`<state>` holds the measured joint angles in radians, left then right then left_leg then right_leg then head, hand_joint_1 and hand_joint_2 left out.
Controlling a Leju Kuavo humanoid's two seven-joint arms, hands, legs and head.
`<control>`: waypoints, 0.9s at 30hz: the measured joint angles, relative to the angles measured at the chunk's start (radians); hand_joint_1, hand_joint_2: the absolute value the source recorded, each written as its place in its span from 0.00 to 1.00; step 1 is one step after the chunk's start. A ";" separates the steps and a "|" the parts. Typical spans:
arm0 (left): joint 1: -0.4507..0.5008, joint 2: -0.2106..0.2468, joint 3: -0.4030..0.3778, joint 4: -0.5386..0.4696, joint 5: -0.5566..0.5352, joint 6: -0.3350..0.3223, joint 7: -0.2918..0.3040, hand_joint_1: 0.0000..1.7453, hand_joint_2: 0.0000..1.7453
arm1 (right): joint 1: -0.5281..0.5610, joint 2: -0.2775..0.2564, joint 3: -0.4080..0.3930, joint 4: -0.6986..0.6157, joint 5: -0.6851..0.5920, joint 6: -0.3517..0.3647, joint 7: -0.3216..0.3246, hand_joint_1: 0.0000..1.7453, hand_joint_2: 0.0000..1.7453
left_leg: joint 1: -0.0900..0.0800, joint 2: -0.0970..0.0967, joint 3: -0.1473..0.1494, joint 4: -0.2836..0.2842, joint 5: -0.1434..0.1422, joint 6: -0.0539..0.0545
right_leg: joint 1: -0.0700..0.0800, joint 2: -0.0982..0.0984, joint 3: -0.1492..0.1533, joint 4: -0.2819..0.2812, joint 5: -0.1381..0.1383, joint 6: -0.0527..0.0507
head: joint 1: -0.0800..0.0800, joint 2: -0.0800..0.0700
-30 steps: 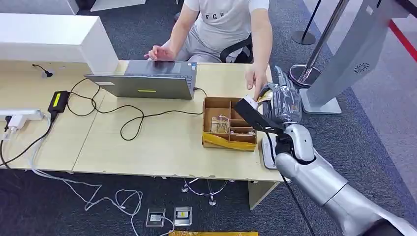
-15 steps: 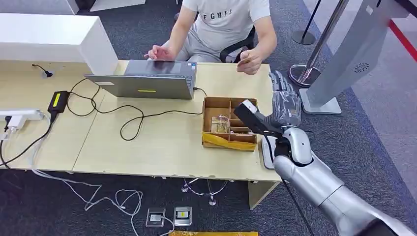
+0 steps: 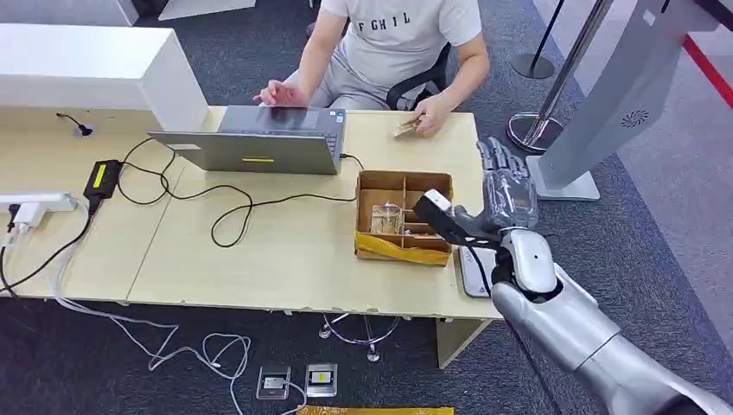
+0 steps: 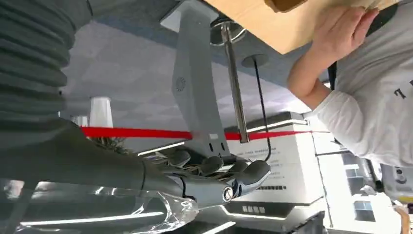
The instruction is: Pass the card to the sensor for recognition and then transmit it.
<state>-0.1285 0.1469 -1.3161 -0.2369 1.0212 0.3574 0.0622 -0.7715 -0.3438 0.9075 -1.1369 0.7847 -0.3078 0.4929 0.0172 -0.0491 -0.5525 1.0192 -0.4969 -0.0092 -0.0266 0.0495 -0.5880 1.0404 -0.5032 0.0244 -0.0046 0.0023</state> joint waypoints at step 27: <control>0.000 0.004 0.001 0.000 -0.008 0.007 -0.020 0.00 0.00 | 0.162 -0.162 -0.005 -0.325 -0.061 0.072 0.036 0.00 1.00 | 0.000 0.001 -0.001 0.000 0.000 0.000 | 0.000 0.000 0.000 0.000 0.000 0.000 | 0.000 0.000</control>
<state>-0.1286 0.1511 -1.3153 -0.2369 1.0132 0.3647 0.0423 -0.6100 -0.5062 0.9029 -1.4622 0.7232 -0.2357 0.5291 0.0172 -0.0486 -0.5535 1.0191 -0.4972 -0.0096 -0.0266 0.0499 -0.5880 1.0403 -0.5032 0.0244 -0.0046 0.0023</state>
